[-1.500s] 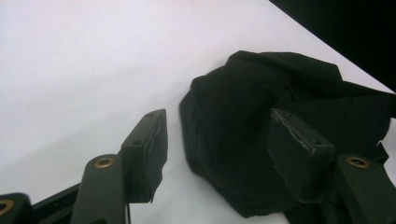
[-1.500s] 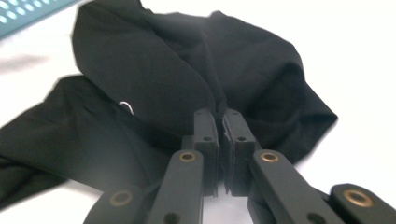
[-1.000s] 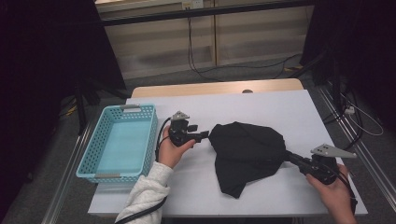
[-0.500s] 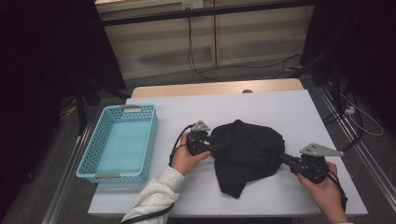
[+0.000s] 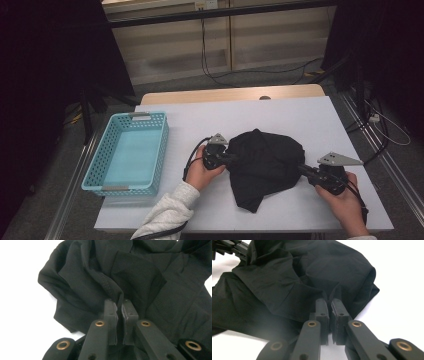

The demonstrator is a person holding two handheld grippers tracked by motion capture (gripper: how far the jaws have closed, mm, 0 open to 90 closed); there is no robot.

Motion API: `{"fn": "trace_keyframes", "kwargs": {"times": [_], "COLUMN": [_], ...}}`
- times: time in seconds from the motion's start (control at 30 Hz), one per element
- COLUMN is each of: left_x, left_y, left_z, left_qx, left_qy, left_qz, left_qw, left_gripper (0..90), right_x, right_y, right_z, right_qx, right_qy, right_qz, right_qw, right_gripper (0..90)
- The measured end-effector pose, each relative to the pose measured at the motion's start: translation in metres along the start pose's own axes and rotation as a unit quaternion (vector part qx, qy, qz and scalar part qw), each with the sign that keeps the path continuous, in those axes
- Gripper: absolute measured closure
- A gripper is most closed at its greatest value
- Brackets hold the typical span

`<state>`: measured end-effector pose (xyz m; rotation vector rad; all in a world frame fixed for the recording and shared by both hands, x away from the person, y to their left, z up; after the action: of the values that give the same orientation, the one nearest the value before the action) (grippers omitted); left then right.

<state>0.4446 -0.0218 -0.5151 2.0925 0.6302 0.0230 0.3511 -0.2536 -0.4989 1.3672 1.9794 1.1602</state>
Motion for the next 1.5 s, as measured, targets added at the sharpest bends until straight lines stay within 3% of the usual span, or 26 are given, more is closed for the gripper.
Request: {"fn": "trace_keyframes", "kwargs": {"times": [0.13,0.33,0.53,0.63,0.8,0.93,1.2,1.37,1.5], "left_x": [0.008,0.02,0.032,0.039,0.041,0.042,0.038,0.041,0.037], "left_y": [0.01,0.025,0.018,0.007,-0.008,-0.008,-0.004,0.0,0.002], "left_z": [-0.023,-0.058,-0.077,-0.081,-0.078,-0.077,-0.066,-0.052,-0.037], "left_qx": [-0.026,-0.069,-0.075,-0.064,-0.042,-0.041,-0.039,-0.045,-0.038], "left_qy": [0.006,0.019,0.035,0.047,0.049,0.063,0.058,0.043,0.035], "left_qz": [-0.02,-0.046,-0.071,-0.084,-0.093,-0.074,-0.041,-0.056,-0.044], "left_qw": [0.9994,0.9964,0.994,0.9933,0.9936,0.9945,0.9967,0.9965,0.9977], "left_gripper": [85.5,87.0,86.9,86.8,83.7,72.4,53.9,52.4,54.2], "right_x": [-0.007,-0.015,-0.008,-0.005,-0.004,-0.003,-0.002,-0.001,0.003], "right_y": [0.003,0.008,0.009,0.008,0.002,0.002,0.002,0.003,0.004], "right_z": [-0.006,-0.012,-0.008,-0.006,-0.006,-0.005,-0.003,-0.003,-0.002], "right_qx": [-0.01,-0.021,-0.019,-0.015,-0.003,-0.001,-0.002,-0.004,-0.003], "right_qy": [-0.008,-0.011,0.001,0.006,0.012,0.01,0.01,0.01,0.013], "right_qz": [0.006,0.015,0.006,0.005,0.005,0.001,-0.004,-0.005,-0.006], "right_qw": [0.9999,0.9996,0.9998,0.9999,0.9999,1.0,0.9999,0.9999,0.9999], "right_gripper": [84.7,84.9,84.9,84.9,84.9,84.9,84.7,84.6,84.6]}}
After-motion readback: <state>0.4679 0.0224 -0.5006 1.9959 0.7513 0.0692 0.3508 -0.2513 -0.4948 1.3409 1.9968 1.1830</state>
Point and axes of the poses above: each handheld gripper's, and its own axes: z roughly forward along the jaws, y roughly out of its top, x roughly to its left, the point moved 9 cm from there along z, roughly forward along the jaws, and after that the axes turned 3 degrees about -x, right-handed, at the moved point
